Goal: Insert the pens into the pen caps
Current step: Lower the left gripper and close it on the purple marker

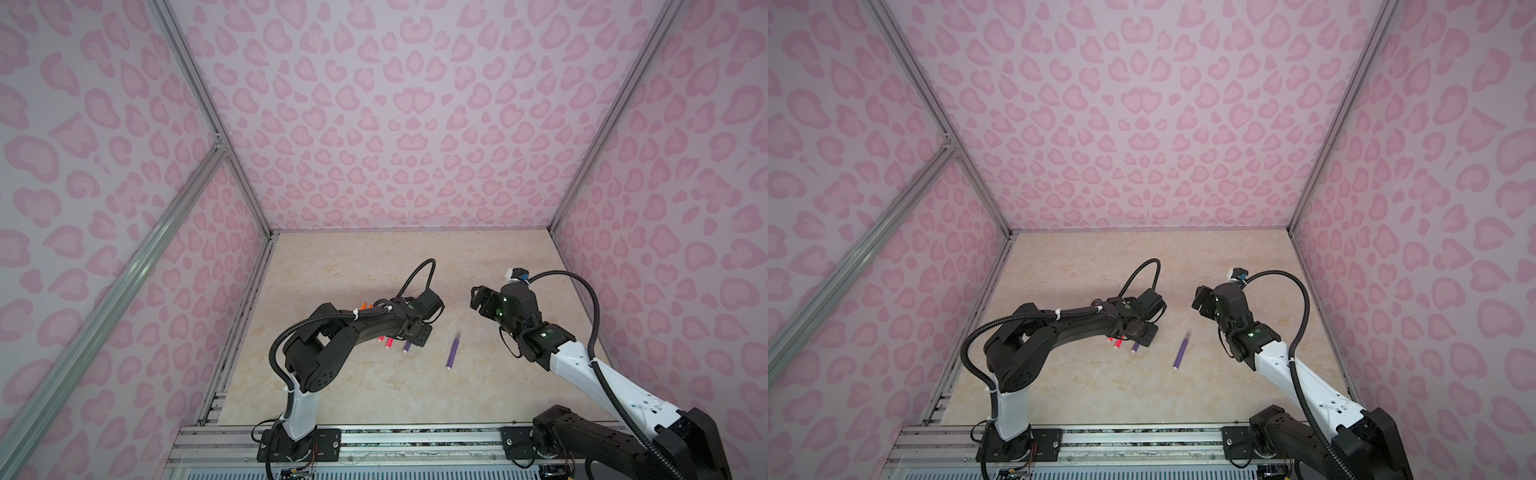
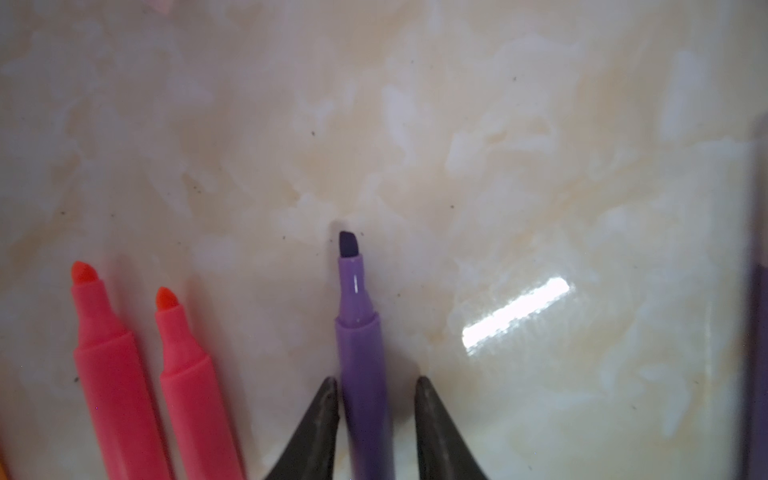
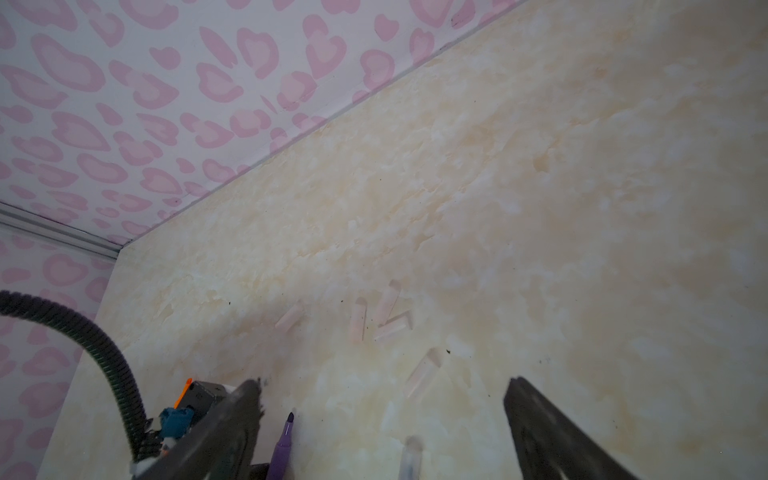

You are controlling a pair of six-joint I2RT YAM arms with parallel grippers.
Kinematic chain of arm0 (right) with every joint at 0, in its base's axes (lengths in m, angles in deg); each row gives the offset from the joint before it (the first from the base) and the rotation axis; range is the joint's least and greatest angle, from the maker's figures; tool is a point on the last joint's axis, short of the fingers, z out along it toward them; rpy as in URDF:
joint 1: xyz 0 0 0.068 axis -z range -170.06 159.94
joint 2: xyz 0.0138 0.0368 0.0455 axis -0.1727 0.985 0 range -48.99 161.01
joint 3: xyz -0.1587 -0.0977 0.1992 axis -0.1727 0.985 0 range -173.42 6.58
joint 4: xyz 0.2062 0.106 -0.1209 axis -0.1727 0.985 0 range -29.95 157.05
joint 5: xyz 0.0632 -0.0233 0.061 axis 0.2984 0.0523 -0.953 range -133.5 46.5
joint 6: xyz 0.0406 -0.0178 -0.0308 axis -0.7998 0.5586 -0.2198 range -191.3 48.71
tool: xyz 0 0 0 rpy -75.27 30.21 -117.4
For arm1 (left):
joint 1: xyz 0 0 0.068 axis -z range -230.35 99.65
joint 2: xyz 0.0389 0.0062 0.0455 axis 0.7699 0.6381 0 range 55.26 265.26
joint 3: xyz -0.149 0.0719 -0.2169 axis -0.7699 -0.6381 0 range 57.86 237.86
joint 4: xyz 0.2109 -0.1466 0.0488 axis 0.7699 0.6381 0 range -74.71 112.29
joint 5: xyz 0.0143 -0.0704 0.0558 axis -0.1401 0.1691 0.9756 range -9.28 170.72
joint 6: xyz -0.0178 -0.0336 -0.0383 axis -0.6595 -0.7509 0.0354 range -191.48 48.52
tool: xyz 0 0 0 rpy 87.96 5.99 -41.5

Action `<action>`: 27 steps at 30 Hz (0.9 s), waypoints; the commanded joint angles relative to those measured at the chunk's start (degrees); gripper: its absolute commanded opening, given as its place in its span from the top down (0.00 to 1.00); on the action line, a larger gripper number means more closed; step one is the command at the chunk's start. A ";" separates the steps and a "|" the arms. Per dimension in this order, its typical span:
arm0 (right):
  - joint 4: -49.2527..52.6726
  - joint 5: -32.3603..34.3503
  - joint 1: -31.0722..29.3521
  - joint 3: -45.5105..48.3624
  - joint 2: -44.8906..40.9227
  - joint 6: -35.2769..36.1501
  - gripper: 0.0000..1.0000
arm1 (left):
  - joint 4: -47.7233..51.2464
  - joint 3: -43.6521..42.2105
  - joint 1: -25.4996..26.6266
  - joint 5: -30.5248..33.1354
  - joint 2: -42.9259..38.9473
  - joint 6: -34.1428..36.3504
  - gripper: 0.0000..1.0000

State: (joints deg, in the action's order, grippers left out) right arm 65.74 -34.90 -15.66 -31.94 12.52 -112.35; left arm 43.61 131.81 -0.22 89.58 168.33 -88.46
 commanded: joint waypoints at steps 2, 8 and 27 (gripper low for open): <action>-0.16 0.72 -0.07 -0.04 -0.61 0.28 0.07 | 3.28 -0.13 0.06 -0.16 0.96 0.52 0.69; 0.03 0.90 -0.08 0.17 -1.40 0.30 0.07 | 3.82 -0.13 0.31 0.53 0.46 0.44 0.69; 0.24 1.11 -0.06 0.28 -1.90 0.44 0.07 | 5.57 -0.12 0.62 -0.88 -0.37 1.06 0.67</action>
State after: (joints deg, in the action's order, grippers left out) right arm 65.85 -34.53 -15.66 -31.94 10.89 -112.24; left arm 44.11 131.92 0.31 90.04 168.29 -87.95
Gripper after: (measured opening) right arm 0.929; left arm 0.328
